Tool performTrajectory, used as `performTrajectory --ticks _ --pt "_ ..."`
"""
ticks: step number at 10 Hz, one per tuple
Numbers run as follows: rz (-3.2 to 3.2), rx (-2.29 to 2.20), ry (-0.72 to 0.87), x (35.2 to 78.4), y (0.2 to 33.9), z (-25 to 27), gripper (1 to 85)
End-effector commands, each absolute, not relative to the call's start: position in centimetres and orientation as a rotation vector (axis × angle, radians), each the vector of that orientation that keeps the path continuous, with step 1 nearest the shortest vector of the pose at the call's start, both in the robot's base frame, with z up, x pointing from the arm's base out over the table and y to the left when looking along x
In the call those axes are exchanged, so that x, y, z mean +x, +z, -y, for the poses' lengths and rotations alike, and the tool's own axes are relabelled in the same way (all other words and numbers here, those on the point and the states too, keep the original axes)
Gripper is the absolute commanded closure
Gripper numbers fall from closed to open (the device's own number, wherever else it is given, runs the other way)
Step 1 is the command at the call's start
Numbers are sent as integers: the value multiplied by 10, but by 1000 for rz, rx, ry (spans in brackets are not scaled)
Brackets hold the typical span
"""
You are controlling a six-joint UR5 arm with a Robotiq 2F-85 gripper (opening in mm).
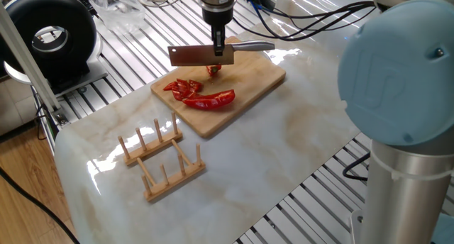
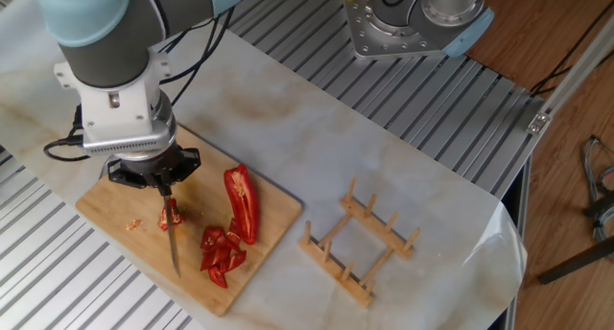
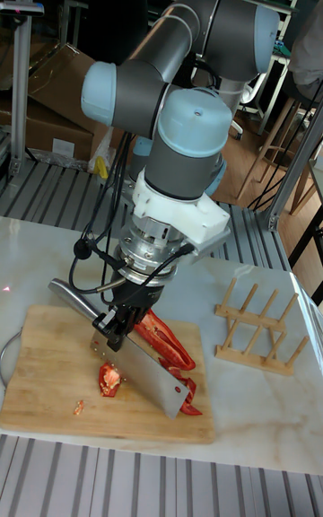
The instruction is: Chop the chili peppers
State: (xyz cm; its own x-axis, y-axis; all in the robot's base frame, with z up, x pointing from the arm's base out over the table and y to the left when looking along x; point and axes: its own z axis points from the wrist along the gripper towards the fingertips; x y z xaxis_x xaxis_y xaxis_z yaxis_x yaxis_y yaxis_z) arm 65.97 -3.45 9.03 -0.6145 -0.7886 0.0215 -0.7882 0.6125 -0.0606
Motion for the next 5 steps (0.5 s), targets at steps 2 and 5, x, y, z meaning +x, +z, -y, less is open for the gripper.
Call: performTrajectory --ticks 2,5 --pt "-2807 -1412 -66 660 90 29 843" --pt "-2804 -1425 -74 660 88 31 843"
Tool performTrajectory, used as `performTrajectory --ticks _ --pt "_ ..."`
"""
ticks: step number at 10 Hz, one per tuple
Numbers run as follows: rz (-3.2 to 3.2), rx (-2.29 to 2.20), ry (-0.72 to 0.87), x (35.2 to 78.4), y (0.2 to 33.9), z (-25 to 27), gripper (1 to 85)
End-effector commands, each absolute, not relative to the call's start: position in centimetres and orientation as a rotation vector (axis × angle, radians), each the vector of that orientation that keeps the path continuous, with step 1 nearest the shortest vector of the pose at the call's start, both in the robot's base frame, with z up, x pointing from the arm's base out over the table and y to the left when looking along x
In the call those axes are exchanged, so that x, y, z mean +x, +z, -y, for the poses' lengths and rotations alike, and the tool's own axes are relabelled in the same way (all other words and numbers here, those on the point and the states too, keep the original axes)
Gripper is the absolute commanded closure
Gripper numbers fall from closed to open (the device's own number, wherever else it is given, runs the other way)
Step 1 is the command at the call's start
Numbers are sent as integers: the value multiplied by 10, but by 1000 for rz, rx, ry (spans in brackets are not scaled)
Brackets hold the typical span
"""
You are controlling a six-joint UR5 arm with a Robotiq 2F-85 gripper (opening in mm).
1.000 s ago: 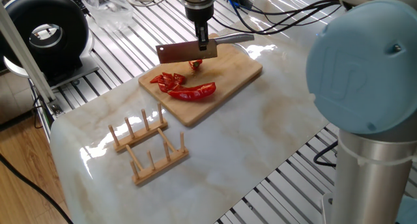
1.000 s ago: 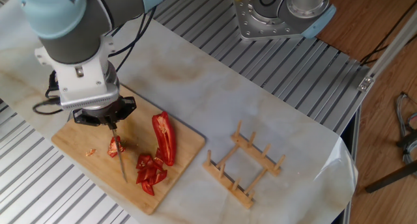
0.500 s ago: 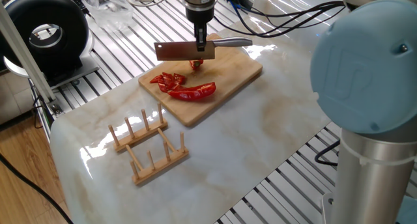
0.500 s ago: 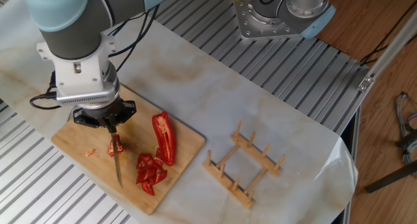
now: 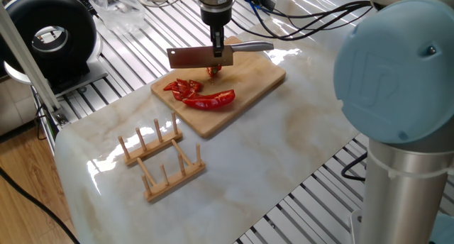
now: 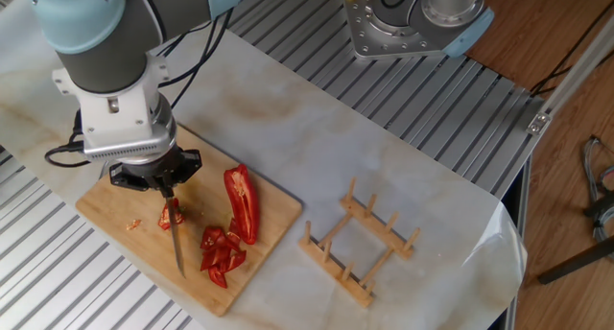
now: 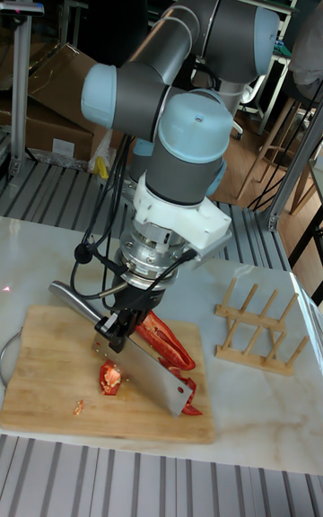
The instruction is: Chop the chili peppers
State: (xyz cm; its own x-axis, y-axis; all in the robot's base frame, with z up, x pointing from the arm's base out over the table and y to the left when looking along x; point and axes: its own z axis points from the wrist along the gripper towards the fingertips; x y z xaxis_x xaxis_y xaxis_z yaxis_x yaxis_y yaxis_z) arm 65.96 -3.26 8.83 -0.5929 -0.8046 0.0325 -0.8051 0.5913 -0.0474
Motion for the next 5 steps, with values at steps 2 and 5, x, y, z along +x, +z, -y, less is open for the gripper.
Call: performTrajectory --ticks 2,5 --pt "2797 1426 74 662 88 30 843" --pt "2791 1439 72 662 87 30 843"
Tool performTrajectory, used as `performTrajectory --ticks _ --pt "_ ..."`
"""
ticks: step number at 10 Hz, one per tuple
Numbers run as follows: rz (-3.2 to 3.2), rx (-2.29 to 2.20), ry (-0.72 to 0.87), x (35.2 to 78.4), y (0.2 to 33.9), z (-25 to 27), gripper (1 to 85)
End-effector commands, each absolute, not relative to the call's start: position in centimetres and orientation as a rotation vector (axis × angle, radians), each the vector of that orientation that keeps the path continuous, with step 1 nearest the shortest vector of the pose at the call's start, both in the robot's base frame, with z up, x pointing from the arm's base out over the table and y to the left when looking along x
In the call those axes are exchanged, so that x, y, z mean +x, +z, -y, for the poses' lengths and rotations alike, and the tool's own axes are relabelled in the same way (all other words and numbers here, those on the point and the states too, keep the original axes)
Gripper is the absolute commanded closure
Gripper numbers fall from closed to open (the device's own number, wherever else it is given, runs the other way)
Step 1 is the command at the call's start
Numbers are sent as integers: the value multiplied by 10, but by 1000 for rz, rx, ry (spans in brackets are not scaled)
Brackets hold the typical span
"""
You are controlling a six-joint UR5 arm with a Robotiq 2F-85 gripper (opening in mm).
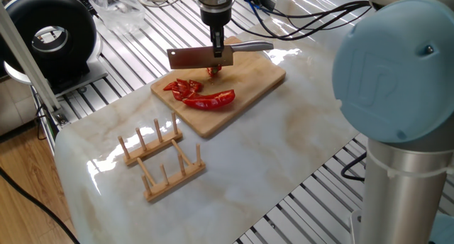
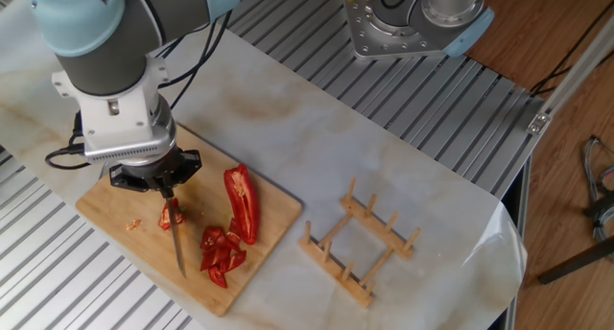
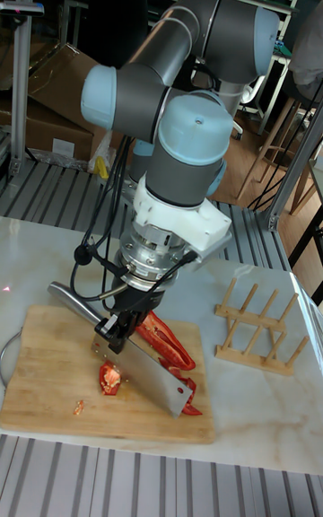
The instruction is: Chop the chili peppers
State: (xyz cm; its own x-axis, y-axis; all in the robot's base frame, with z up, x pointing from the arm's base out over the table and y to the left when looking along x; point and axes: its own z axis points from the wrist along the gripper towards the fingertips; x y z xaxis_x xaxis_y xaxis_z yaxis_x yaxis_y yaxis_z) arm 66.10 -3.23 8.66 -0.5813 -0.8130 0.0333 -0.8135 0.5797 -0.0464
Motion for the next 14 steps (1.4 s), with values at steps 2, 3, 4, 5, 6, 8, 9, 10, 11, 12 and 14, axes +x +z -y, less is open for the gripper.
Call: performTrajectory --ticks 2,3,4,5,6,8,9,10,11,12,14 --pt "2774 1466 68 663 84 30 843" --pt "2760 1485 55 662 83 28 843" --pt "2744 1509 33 660 83 25 843" --pt "2732 1527 23 658 83 24 843" --pt "2724 1541 23 658 82 25 843" --pt "2724 1547 20 657 79 27 843" --pt "2723 1549 34 658 78 30 843" --pt "2723 1550 41 658 78 31 843" --pt "2739 1534 49 660 79 32 843" --pt "2754 1518 50 660 80 31 843" --pt "2764 1507 70 663 80 33 843"
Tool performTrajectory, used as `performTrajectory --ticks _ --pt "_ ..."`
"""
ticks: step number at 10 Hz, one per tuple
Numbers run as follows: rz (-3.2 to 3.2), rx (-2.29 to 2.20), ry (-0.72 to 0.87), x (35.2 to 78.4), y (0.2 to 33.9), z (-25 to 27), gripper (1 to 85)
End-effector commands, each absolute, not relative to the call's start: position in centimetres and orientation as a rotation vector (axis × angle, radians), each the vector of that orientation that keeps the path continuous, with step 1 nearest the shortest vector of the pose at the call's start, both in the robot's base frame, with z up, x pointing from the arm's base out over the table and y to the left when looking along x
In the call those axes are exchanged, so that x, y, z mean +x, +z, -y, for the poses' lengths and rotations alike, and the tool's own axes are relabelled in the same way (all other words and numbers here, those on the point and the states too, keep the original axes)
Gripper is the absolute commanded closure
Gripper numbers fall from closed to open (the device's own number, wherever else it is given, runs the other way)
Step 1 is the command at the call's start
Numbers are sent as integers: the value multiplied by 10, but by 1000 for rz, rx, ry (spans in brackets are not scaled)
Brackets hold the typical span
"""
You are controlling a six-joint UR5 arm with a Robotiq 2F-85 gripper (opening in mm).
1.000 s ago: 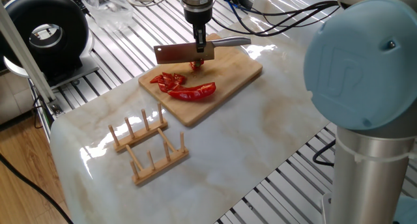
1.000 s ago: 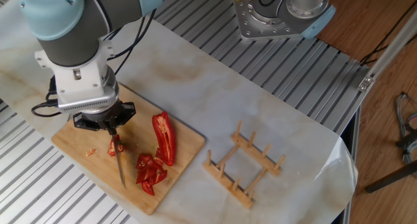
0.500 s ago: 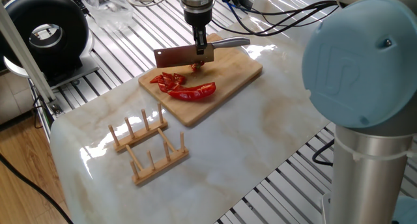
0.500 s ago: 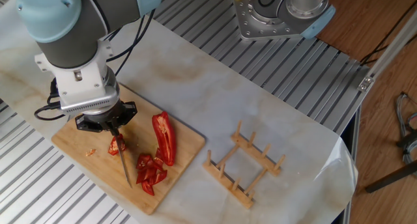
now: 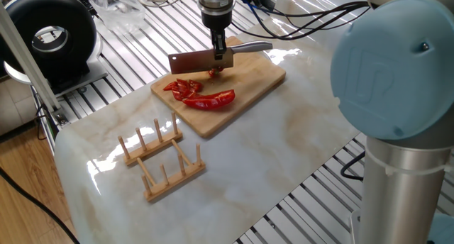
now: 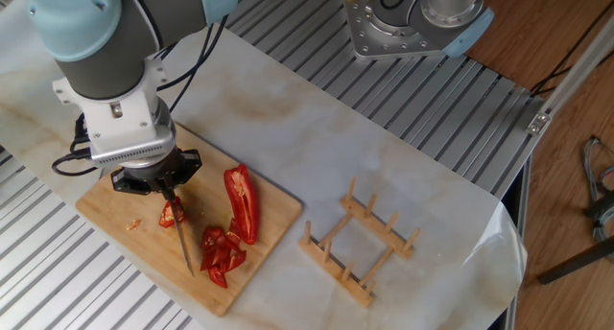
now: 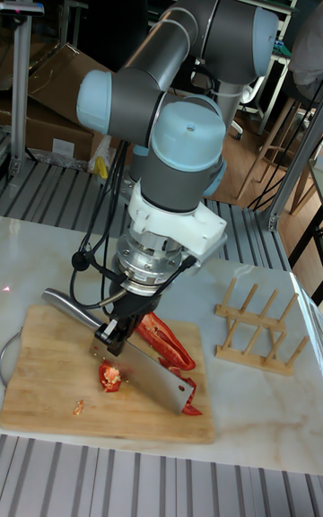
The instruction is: Chop the chili peppers
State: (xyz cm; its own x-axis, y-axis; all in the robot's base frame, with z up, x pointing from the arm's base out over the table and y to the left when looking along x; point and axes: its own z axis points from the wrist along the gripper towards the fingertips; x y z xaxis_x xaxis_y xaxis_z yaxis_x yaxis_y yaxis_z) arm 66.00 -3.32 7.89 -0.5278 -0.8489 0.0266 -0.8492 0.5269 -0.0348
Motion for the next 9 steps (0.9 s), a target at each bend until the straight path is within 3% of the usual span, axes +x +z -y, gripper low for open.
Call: performTrajectory --ticks 1,9 --pt "2762 1512 77 665 78 34 843" --pt "2687 1592 32 658 76 30 843"
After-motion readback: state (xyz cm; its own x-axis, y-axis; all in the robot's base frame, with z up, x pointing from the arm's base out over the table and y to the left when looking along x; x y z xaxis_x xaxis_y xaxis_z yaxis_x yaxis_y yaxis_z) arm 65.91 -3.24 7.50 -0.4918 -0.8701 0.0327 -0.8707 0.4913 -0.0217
